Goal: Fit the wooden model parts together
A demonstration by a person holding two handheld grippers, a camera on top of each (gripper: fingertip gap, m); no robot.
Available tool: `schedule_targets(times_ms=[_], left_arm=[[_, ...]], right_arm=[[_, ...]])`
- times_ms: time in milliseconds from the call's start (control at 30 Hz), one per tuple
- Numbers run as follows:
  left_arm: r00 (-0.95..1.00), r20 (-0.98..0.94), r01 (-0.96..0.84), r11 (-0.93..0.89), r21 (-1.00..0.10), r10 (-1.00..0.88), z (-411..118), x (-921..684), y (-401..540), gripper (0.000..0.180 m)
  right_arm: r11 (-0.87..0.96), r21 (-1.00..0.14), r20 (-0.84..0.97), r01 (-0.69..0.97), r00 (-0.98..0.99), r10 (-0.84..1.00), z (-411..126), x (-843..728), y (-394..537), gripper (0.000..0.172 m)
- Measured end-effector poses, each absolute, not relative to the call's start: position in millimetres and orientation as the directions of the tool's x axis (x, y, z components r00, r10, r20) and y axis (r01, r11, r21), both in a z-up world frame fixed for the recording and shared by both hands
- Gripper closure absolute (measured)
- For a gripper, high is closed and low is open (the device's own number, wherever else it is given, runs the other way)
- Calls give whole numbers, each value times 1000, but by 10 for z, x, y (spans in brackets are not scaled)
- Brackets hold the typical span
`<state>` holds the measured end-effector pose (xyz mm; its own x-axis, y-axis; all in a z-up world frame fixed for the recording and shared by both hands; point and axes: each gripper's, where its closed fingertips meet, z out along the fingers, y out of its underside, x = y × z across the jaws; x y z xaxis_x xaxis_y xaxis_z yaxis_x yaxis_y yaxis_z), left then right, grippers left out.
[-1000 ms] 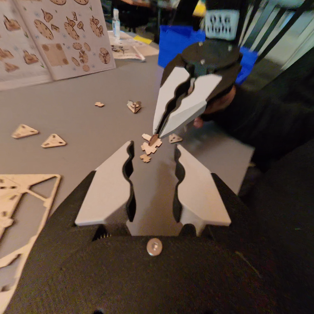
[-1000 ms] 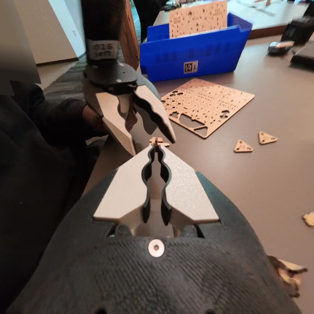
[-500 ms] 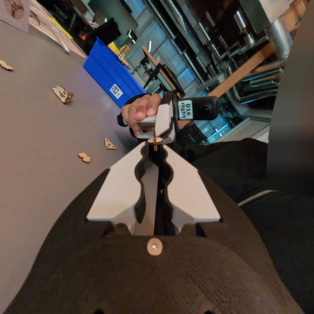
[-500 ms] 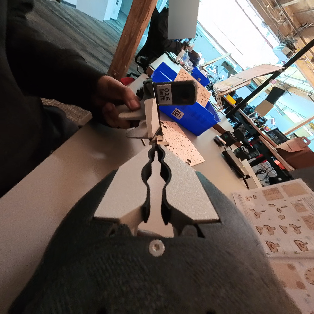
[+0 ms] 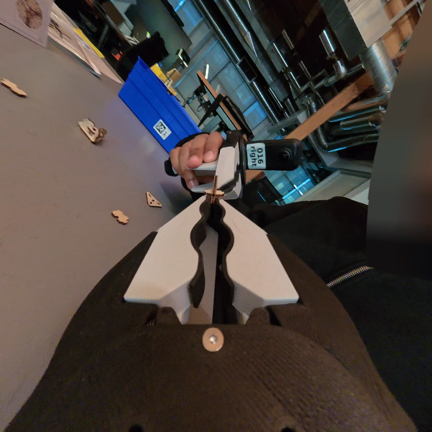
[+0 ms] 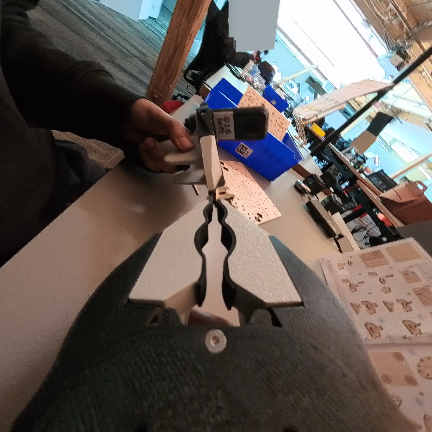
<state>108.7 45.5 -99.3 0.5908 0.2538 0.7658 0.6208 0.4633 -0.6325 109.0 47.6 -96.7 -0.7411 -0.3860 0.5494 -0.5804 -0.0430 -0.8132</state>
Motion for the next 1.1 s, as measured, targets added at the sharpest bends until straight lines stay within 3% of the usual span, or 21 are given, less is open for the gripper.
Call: schedule_targets(times_ms=[133, 300, 567, 767, 833, 967, 1100], left_arm=[[508, 733, 558, 476, -680, 452, -1154, 948, 256, 180], [386, 563, 583, 280, -763, 731, -1467, 854, 219, 180], [315, 464, 621, 190, -760, 828, -1667, 763, 254, 180], [302, 485, 625, 213, -751, 821, -1672, 750, 241, 180], [300, 484, 630, 210, -748, 822, -1685, 748, 244, 180], [286, 486, 645, 209, -735, 826, -1720, 740, 241, 180], [255, 489, 657, 222, -721, 835, -1756, 720, 207, 180]], right_arm=[[68, -858, 462, -509, -823, -331, -1039, 821, 473, 156], [354, -828, 278, -436, -866, -416, -1556, 631, 543, 148], [619, -741, -18, -260, -914, -406, -1904, 642, 500, 132], [604, -728, 66, -323, -910, -408, -1952, 681, 468, 145], [601, -731, 80, -323, -916, -394, -1955, 651, 448, 158], [593, -730, 107, -339, -914, -390, -1952, 642, 437, 159], [541, -723, 257, -430, -894, -368, -1890, 589, 382, 159]])
